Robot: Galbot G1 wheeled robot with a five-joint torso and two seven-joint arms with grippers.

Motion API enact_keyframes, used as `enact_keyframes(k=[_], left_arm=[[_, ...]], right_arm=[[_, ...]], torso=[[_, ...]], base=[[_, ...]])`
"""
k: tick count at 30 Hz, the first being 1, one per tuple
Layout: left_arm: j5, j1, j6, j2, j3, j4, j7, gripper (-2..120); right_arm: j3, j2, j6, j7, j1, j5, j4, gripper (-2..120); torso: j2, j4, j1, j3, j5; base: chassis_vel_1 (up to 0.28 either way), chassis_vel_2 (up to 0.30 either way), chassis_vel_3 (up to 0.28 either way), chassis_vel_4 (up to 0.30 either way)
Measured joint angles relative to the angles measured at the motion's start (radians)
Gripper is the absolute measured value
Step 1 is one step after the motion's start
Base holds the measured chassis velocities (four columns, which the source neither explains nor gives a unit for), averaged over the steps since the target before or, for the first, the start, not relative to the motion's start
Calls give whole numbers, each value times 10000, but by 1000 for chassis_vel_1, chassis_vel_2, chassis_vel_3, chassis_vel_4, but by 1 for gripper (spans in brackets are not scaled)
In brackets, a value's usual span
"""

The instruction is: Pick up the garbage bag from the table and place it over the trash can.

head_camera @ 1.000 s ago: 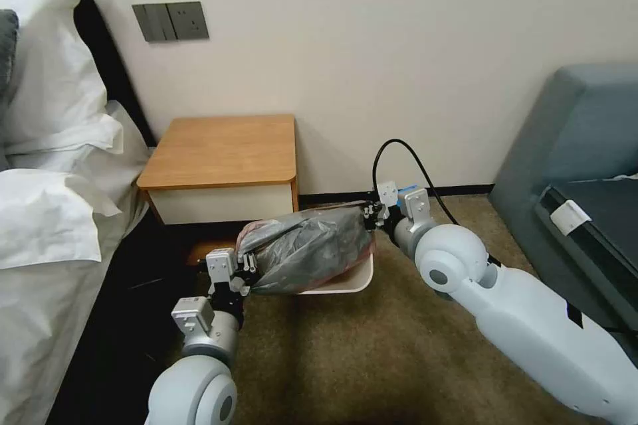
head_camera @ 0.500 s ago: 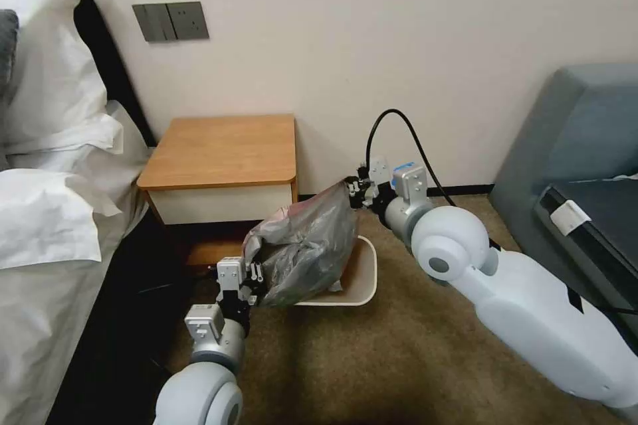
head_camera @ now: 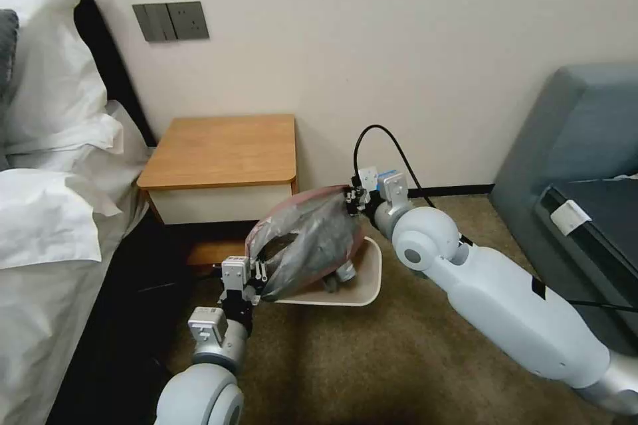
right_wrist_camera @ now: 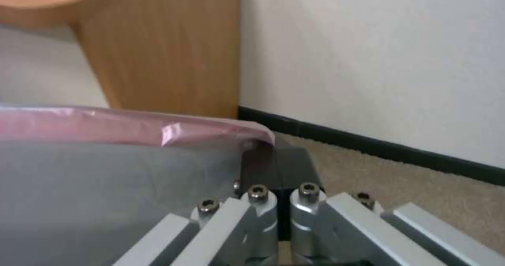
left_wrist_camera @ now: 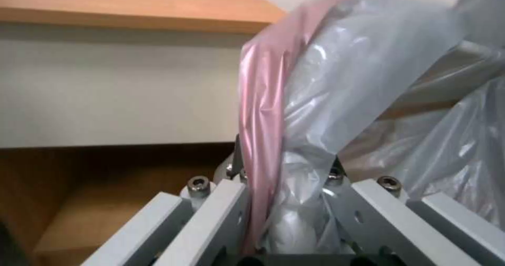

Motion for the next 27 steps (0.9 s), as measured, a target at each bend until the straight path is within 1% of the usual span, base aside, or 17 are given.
enact_keyframes(k=[8,15,18,27], left_arm=[[-59,-40,-226,-13,-64,50,97,5],[-197,-100,-317,-106,-225,55,58,5],[-238,-115,-358,-185,-269,6,-8,5],[-248,-104,-420,-285,-307,-78,-45,5]], right_arm=[[214,-348,51,-184,-322,-215,27,0],[877,-806,56,-331,-902,-243,620,0],[1346,-1107,58,-405,-1411,-243,1102,0],[1839,-1413,110,-468,-2341,-329,1589,0]], torso=[[0,-1,0,0,0],[0,0,0,0,0],[0,-1,0,0,0],[0,-2,0,-1,1]], base=[[0,0,0,0],[0,0,0,0],[0,0,0,0],[0,0,0,0]])
